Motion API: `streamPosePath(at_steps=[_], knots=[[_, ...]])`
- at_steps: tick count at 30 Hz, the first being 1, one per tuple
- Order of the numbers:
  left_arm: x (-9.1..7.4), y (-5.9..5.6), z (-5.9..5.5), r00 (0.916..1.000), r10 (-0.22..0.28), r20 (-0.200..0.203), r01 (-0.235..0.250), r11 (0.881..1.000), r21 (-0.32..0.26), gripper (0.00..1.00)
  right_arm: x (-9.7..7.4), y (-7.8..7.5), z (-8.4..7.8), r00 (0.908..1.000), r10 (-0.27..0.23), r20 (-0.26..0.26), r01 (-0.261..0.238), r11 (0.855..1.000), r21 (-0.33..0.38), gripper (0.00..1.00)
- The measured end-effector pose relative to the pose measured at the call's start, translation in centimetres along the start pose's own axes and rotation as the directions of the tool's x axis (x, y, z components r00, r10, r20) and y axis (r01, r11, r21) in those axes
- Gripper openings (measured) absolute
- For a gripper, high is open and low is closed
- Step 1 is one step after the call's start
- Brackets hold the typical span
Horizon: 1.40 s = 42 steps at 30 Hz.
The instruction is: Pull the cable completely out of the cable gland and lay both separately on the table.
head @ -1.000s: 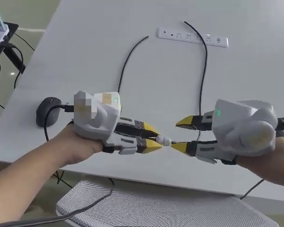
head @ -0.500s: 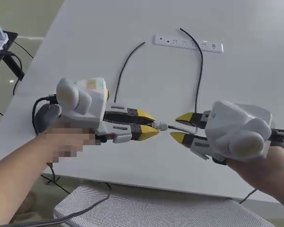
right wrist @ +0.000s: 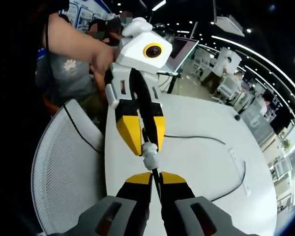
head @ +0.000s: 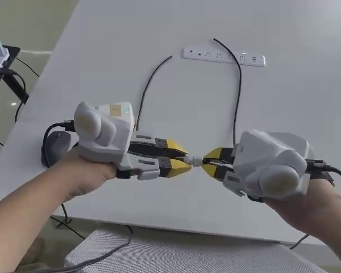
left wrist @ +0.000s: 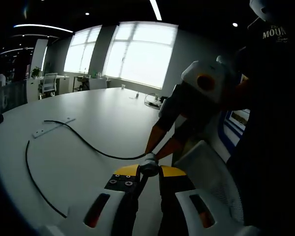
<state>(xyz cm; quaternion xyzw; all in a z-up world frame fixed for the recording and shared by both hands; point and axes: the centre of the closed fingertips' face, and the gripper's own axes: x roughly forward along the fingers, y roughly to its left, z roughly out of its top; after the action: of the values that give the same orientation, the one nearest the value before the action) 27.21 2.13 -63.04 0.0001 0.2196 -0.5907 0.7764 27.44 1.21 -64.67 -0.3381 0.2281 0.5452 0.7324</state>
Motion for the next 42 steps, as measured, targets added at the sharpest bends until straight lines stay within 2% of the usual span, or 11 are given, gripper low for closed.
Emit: streamPosePath(at_steps=[12, 15, 19, 25, 27, 30, 32, 35, 39, 40, 42], knots=[[0.1, 0.3, -0.3, 0.9999, -0.004, -0.014, 0.005, 1.0, 0.021, 0.15, 0.1, 0.1, -0.4, 0.9999, -0.01, -0.006, 0.01, 0.994, 0.109, 0.0], [0.2, 0.1, -0.4, 0.9997, -0.006, -0.022, 0.007, 0.999, 0.033, 0.15, 0.2, 0.2, -0.6, 0.9999, -0.006, -0.009, 0.008, 0.987, 0.16, 0.0], [0.2, 0.1, -0.4, 0.9996, -0.007, -0.026, 0.008, 0.999, 0.038, 0.15, 0.1, 0.2, -1.1, 0.9995, -0.014, -0.029, 0.019, 0.984, 0.174, 0.0], [0.0, -0.1, -0.4, 0.9998, -0.01, -0.019, 0.01, 0.999, 0.036, 0.15, -0.2, 0.1, -2.0, 0.9992, -0.02, -0.034, 0.028, 0.971, 0.239, 0.0], [0.0, -0.2, -0.4, 0.9997, -0.009, -0.021, 0.01, 0.999, 0.042, 0.15, -0.3, 0.0, -2.3, 0.9991, -0.026, -0.032, 0.034, 0.958, 0.286, 0.0], [0.0, -0.2, -0.2, 0.9999, -0.009, -0.006, 0.009, 0.999, 0.032, 0.15, -0.3, -0.2, -3.1, 0.9978, -0.043, -0.051, 0.057, 0.948, 0.314, 0.0], [-0.1, -0.2, -0.3, 1.0, -0.007, -0.003, 0.007, 1.0, 0.028, 0.15, -0.4, -0.3, -3.6, 0.9976, -0.05, -0.048, 0.065, 0.929, 0.365, 0.0], [0.0, -0.3, -0.4, 0.9999, -0.007, -0.007, 0.008, 1.0, 0.027, 0.15, -0.4, -0.5, -4.4, 0.9967, -0.054, -0.059, 0.073, 0.918, 0.39, 0.0], [0.1, -0.4, -0.4, 0.9999, -0.008, -0.008, 0.008, 1.0, 0.027, 0.15, -0.3, -0.6, -5.4, 0.9962, -0.058, -0.065, 0.081, 0.888, 0.452, 0.0], [0.2, -0.4, -0.4, 0.9999, -0.009, -0.01, 0.009, 1.0, 0.026, 0.15, -0.3, -0.6, -5.6, 0.9961, -0.056, -0.068, 0.081, 0.887, 0.455, 0.0], [0.3, -0.5, -0.4, 0.9999, -0.011, -0.01, 0.011, 1.0, 0.028, 0.15, -0.2, -0.7, -5.9, 0.9962, -0.058, -0.064, 0.083, 0.861, 0.502, 0.0]])
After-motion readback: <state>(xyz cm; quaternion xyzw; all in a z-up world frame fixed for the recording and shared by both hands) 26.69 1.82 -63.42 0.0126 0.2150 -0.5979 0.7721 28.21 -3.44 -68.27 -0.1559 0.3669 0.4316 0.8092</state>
